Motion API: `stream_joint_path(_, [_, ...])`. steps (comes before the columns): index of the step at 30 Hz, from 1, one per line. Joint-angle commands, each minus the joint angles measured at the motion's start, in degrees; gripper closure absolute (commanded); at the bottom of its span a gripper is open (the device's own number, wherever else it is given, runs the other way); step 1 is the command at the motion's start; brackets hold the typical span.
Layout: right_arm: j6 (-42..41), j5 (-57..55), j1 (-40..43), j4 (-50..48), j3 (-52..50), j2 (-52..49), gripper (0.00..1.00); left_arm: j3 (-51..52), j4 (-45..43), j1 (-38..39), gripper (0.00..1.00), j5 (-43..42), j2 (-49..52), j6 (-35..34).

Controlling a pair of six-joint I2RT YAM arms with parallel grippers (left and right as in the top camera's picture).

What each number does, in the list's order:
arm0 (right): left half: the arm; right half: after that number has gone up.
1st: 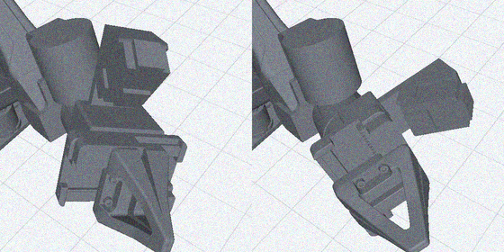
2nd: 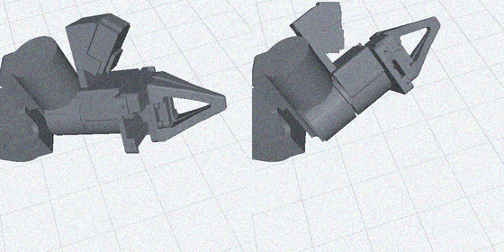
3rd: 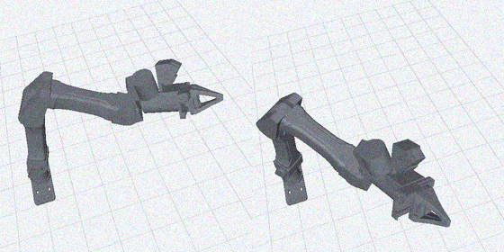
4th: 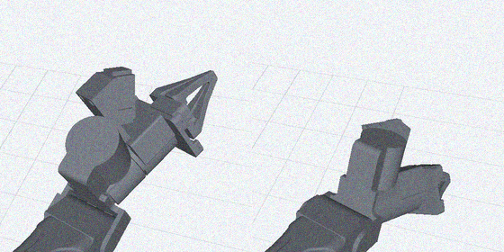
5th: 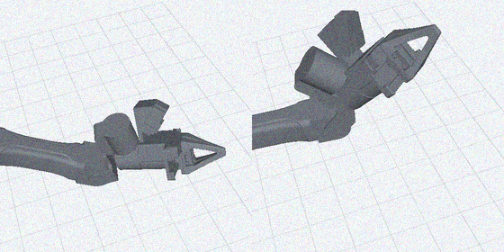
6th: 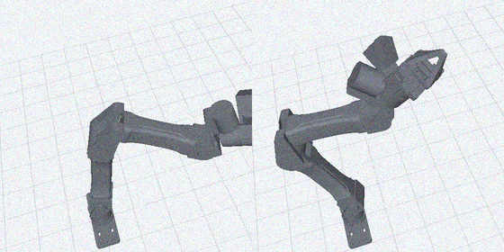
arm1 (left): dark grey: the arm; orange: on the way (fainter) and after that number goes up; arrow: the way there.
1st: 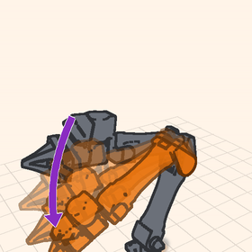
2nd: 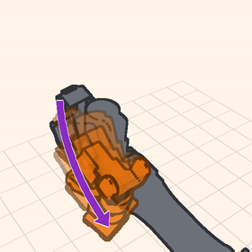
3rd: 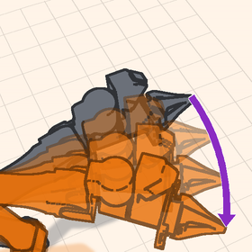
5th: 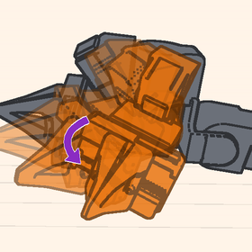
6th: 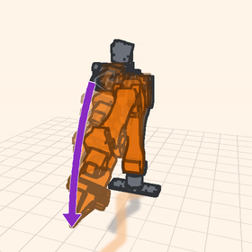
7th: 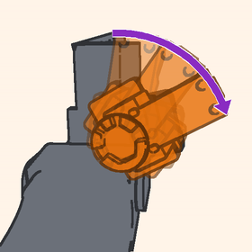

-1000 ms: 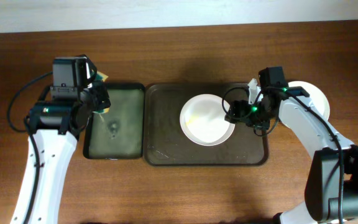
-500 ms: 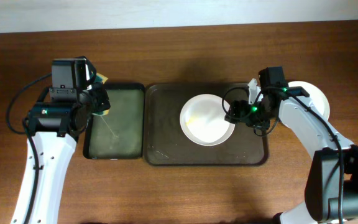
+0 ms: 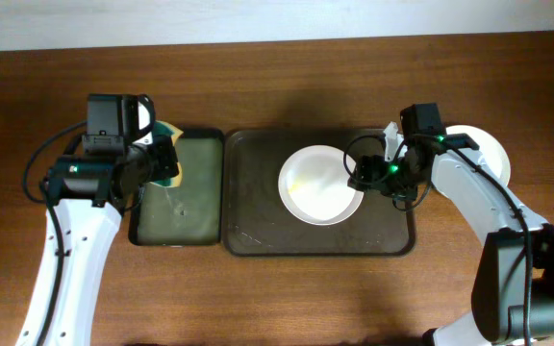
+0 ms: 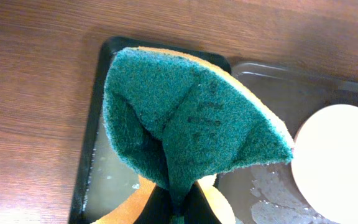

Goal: Clean dirty plates on tray and stack at the side
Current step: 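Lift the sponge with the left gripper and dip it in the water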

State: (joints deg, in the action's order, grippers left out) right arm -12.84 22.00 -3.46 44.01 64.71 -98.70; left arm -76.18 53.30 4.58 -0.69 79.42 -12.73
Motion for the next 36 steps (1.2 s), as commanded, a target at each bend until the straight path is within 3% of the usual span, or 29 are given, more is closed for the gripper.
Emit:
stream_joint_path(1, [0.63,0.33,-0.33,0.22,0.87,-0.15,0.18,-0.68,-0.50,0.94,1.00,-3.89,1.33,1.33])
stream_joint_path(8, [4.63,1.81,-0.33,0.55,0.87,-0.15,0.18,-0.68,-4.76,1.44,1.00,-2.29,2.69,5.40])
stream_joint_path(11, [4.72,1.81,-0.33,0.55,0.87,-0.15,0.18,-0.68,-10.97,1.09,1.00,7.74,3.13,3.58])
stream_joint_path(14, [4.72,1.79,-0.33,0.52,0.87,-0.15,0.18,-0.68,-11.82,1.14,1.00,1.36,3.15,-3.06])
stream_joint_path(18, [4.72,1.81,-0.33,0.13,0.87,-0.15,0.18,-0.68,-12.11,1.27,1.00,4.37,4.26,-5.07])
stream_joint_path(20, [4.72,1.79,-0.33,0.11,0.87,-0.15,0.18,-0.68,-12.00,1.38,1.00,1.25,5.18,-7.58])
stream_joint_path(26, [4.74,1.31,-0.33,0.09,0.59,-0.15,0.18,-0.68,-7.67,0.35,1.00,-0.92,7.93,-6.62])
stream_joint_path(29, [4.72,1.33,-0.33,-0.35,0.22,-0.15,0.18,-0.68,-6.93,1.27,1.00,-0.09,8.13,-0.61])
stream_joint_path(36, [4.70,1.36,-0.33,0.13,0.07,-0.15,0.19,-0.76,-4.76,1.29,1.00,0.90,8.13,-0.87])
